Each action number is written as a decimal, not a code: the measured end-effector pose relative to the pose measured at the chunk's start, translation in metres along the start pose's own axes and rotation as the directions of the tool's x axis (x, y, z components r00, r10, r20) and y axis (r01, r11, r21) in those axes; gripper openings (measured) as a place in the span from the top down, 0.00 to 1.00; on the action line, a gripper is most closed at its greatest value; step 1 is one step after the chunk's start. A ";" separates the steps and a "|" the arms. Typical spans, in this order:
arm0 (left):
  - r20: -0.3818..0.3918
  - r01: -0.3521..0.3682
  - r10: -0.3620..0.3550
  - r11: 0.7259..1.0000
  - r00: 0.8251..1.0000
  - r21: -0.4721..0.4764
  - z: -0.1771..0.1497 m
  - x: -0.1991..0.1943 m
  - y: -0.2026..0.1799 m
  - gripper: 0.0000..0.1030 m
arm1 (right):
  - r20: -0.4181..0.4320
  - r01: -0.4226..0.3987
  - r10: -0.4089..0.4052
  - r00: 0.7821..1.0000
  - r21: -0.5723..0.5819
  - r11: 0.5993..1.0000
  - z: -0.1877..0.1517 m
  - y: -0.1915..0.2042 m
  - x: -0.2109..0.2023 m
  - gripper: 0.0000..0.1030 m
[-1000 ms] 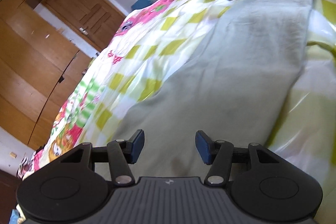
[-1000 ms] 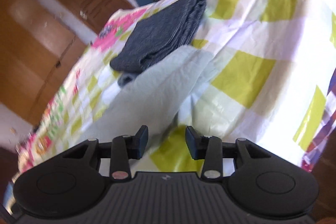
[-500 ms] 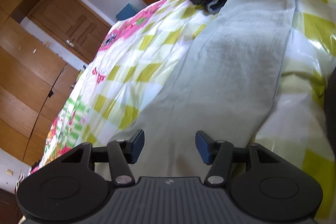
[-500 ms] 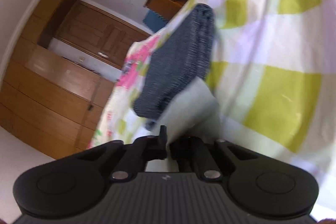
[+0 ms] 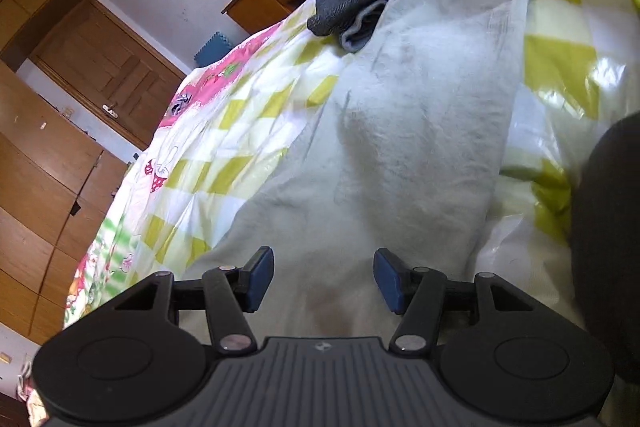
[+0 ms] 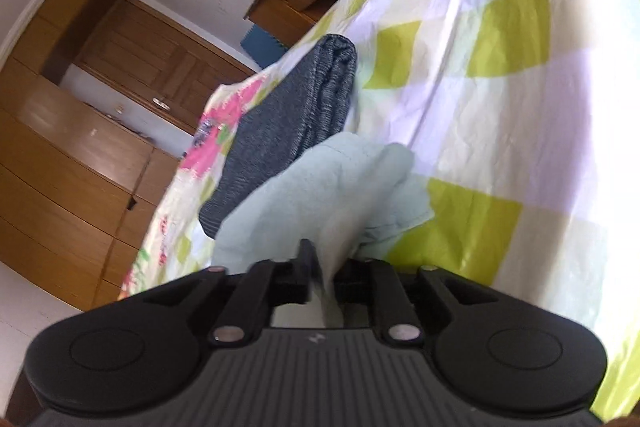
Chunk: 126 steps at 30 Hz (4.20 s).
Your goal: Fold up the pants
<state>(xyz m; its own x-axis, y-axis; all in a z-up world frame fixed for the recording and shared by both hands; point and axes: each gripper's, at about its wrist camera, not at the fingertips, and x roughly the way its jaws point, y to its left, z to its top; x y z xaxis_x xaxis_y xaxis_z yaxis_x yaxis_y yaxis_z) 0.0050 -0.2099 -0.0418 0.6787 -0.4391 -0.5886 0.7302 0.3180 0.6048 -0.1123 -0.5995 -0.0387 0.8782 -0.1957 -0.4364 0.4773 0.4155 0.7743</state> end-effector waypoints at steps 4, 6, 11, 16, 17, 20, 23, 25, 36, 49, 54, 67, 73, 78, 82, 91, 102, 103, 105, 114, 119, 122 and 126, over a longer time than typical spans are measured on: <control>0.036 -0.009 0.012 0.998 0.999 -0.067 0.008 -0.007 0.014 0.33 | 0.020 -0.037 0.035 0.999 0.072 0.997 0.011 -0.003 0.003 0.86; 0.052 -0.005 0.011 0.992 0.999 -0.126 0.015 -0.005 0.020 0.33 | 0.023 -0.034 0.034 0.999 0.038 0.999 0.015 0.007 -0.004 0.95; 0.035 0.023 -0.020 0.996 0.999 -0.092 0.018 0.012 0.007 0.33 | 0.068 -0.050 0.056 0.996 -0.088 0.995 0.031 0.045 -0.016 0.95; 0.006 0.033 -0.032 0.988 0.999 -0.148 0.009 0.018 0.008 0.33 | -0.010 0.034 -0.035 0.999 -0.030 0.999 0.025 0.041 0.002 0.95; 0.011 0.028 -0.026 0.984 1.000 -0.178 0.008 0.015 0.013 0.33 | -0.003 0.005 -0.005 1.000 -0.049 0.999 0.021 0.051 -0.004 0.95; 0.018 0.001 0.003 0.973 1.000 -0.232 -0.004 0.010 0.024 0.33 | -0.010 -0.076 0.075 0.997 -0.160 0.984 0.015 0.104 -0.018 0.95; -0.005 -0.041 0.041 0.953 0.999 -0.302 -0.027 0.007 0.039 0.33 | -0.058 -0.160 0.149 0.987 -0.314 0.936 0.000 0.180 -0.016 0.95; -0.011 -0.068 0.069 0.926 0.998 -0.371 -0.044 -0.001 0.051 0.33 | -0.113 -0.213 0.183 0.977 -0.400 0.891 -0.022 0.231 -0.006 0.95; -0.234 -0.352 0.263 0.727 0.936 -0.590 -0.173 -0.042 0.131 0.32 | -0.514 -0.479 0.102 0.852 -0.686 0.548 -0.293 0.414 0.106 0.95; -0.266 -0.350 0.228 0.610 0.937 -0.710 -0.239 -0.063 0.161 0.25 | -0.503 -0.519 -0.177 0.846 -0.853 -0.056 -0.487 0.412 0.087 0.91; -0.267 -0.355 0.235 0.590 0.935 -0.725 -0.248 -0.074 0.162 0.25 | -0.539 -0.559 -0.195 0.819 -0.827 -0.064 -0.502 0.411 0.084 0.91; -0.265 -0.354 0.235 0.570 0.935 -0.741 -0.257 -0.091 0.152 0.24 | -0.531 -0.562 -0.205 0.822 -0.815 -0.142 -0.515 0.406 0.078 0.81; -0.277 -0.358 0.226 0.575 0.934 -0.735 -0.259 -0.092 0.149 0.24 | -0.518 -0.549 -0.192 0.834 -0.813 -0.193 -0.525 0.400 0.083 0.64; -0.280 -0.364 0.233 0.578 0.931 -0.730 -0.257 -0.095 0.147 0.24 | -0.540 -0.569 -0.218 0.813 -0.817 -0.099 -0.522 0.404 0.101 0.94; -0.284 -0.369 0.235 0.579 0.930 -0.727 -0.258 -0.101 0.144 0.24 | -0.590 -0.611 -0.165 0.790 -0.779 -0.139 -0.509 0.414 0.066 0.95; -0.304 -0.391 0.246 0.606 0.920 -0.693 -0.255 -0.113 0.134 0.24 | -0.646 -0.652 -0.126 0.753 -0.707 -0.275 -0.522 0.389 0.035 0.87; -0.347 -0.423 0.251 0.659 0.903 -0.622 -0.254 -0.130 0.124 0.21 | -0.756 -0.753 -0.104 0.646 -0.654 0.075 -0.453 0.399 0.063 0.54; -0.356 -0.438 0.266 0.667 0.896 -0.603 -0.254 -0.134 0.123 0.21 | -0.767 -0.760 -0.092 0.635 -0.642 0.099 -0.446 0.400 0.065 0.52; -0.382 -0.476 0.298 0.679 0.875 -0.559 -0.255 -0.141 0.121 0.21 | -0.778 -0.768 -0.082 0.623 -0.629 0.119 -0.440 0.402 0.068 0.52; -0.237 -0.420 0.354 0.653 0.905 -0.630 -0.231 -0.165 0.139 0.21 | -0.765 -0.786 -0.281 0.580 -0.616 0.054 -0.485 0.420 0.128 0.52; -0.181 -0.295 0.232 0.743 0.956 -0.601 -0.212 -0.116 0.132 0.21 | -0.781 -0.780 -0.283 0.557 -0.609 0.144 -0.503 0.453 0.173 0.52; -0.254 -0.230 0.087 0.753 0.963 -0.616 -0.223 -0.090 0.123 0.21 | -0.771 -0.756 -0.269 0.578 -0.629 0.178 -0.507 0.466 0.185 0.52; -0.270 -0.292 0.158 0.758 0.950 -0.584 -0.219 -0.115 0.120 0.22 | -0.792 -0.769 -0.182 0.583 -0.610 0.189 -0.482 0.462 0.162 0.49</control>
<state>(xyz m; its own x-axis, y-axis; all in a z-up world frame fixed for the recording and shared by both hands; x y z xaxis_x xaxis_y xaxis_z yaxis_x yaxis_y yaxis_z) 0.0315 0.0633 -0.0190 0.7811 -0.1397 -0.6086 0.4008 0.8595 0.3171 0.2362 -0.0109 0.0268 0.4016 0.5138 -0.7581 -0.6036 0.7711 0.2028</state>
